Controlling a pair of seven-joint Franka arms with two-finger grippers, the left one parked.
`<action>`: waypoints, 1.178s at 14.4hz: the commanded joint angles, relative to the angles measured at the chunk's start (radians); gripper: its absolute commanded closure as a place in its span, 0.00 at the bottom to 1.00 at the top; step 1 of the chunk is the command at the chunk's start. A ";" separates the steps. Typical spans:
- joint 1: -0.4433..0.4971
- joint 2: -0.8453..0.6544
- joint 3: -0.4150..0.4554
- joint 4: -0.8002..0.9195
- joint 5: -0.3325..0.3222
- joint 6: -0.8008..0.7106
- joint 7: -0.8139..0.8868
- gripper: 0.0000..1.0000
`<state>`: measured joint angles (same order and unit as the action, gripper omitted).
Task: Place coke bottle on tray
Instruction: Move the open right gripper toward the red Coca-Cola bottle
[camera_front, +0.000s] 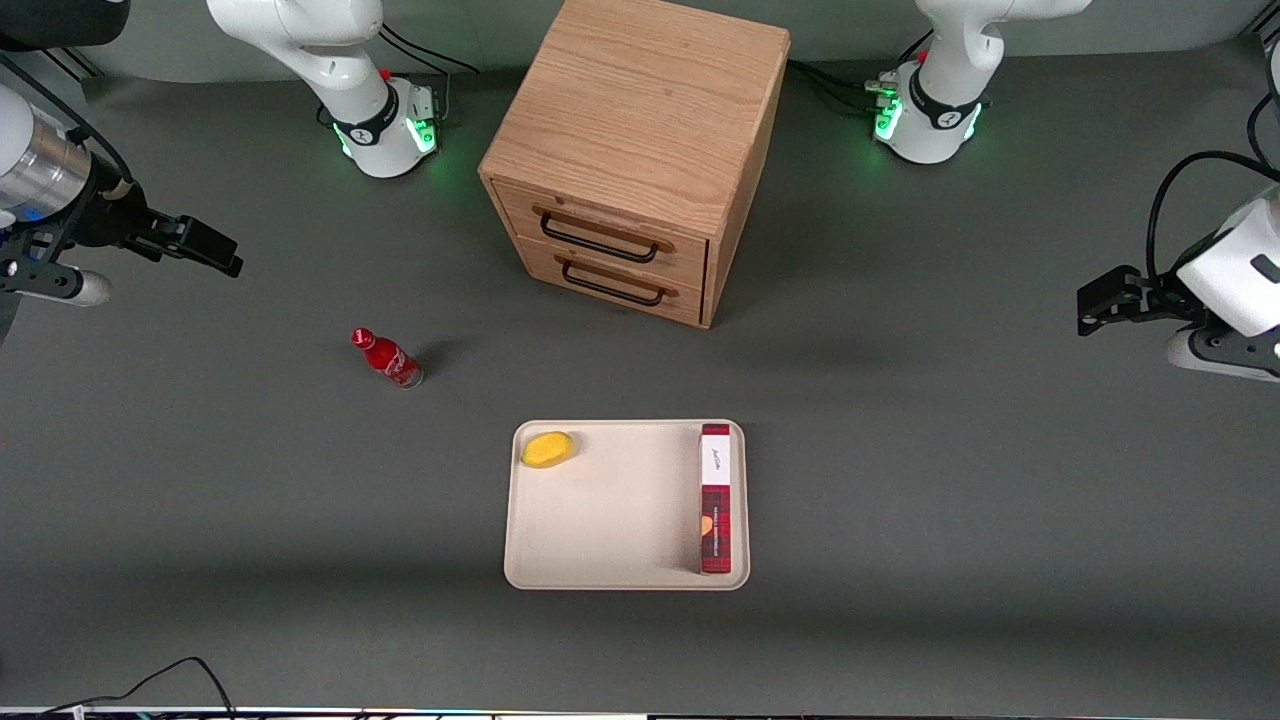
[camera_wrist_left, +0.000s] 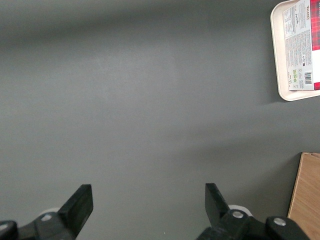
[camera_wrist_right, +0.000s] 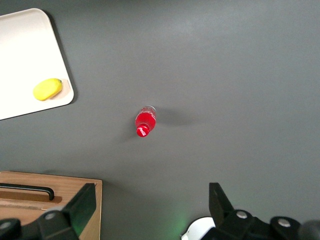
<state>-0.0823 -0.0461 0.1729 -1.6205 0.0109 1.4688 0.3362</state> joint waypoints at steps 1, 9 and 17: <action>0.018 0.017 -0.015 0.047 0.026 -0.042 0.003 0.00; 0.039 0.008 0.010 -0.164 0.031 0.077 0.003 0.00; 0.039 -0.035 0.033 -0.598 0.031 0.587 0.009 0.00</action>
<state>-0.0437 -0.0304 0.2047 -2.1627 0.0194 2.0157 0.3381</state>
